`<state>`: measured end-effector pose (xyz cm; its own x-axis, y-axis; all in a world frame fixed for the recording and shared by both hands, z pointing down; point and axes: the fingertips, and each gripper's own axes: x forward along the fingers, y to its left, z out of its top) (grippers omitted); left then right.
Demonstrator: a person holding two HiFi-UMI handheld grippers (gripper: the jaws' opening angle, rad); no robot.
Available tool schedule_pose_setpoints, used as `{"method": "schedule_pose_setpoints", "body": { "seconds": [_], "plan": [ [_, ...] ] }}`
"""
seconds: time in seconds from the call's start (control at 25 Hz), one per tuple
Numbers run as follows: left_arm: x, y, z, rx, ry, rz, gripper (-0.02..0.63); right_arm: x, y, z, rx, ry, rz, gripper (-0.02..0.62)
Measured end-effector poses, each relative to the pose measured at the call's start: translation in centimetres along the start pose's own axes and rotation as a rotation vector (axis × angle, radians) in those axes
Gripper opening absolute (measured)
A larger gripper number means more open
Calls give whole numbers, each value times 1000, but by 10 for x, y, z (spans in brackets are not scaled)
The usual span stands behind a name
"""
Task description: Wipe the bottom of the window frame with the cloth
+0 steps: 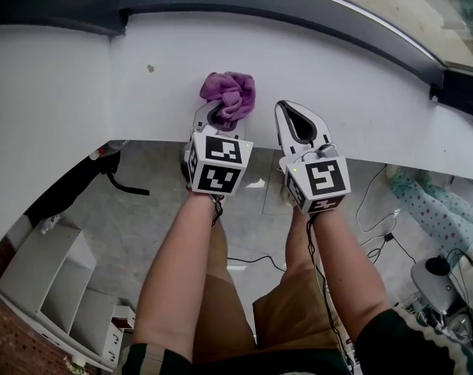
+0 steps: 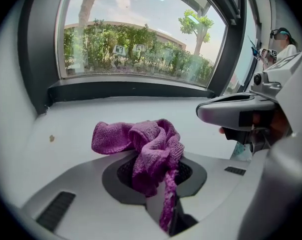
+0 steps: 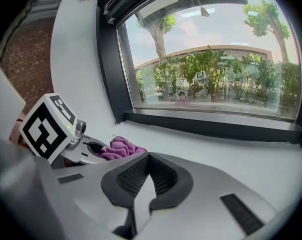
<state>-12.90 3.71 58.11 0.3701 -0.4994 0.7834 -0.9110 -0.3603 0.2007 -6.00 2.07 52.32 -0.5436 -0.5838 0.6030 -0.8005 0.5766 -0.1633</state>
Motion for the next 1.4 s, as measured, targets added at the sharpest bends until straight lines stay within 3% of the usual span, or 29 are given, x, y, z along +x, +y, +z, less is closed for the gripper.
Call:
{"method": "schedule_pose_setpoints", "body": {
  "seconds": [0.44,0.88,1.24,1.4],
  "plan": [
    [-29,58,-16,-45,-3,27,98,30,58,25,-18,-2,77,14],
    [-55,115,-31,-58,9,64,98,50,97,36,-5,-13,99,14],
    [-72,159,-42,-47,31,119,98,57,119,48,-21,-19,120,14],
    [-80,179,-45,-60,21,194,98,56,115,50,-24,-24,120,14]
  ]
}}
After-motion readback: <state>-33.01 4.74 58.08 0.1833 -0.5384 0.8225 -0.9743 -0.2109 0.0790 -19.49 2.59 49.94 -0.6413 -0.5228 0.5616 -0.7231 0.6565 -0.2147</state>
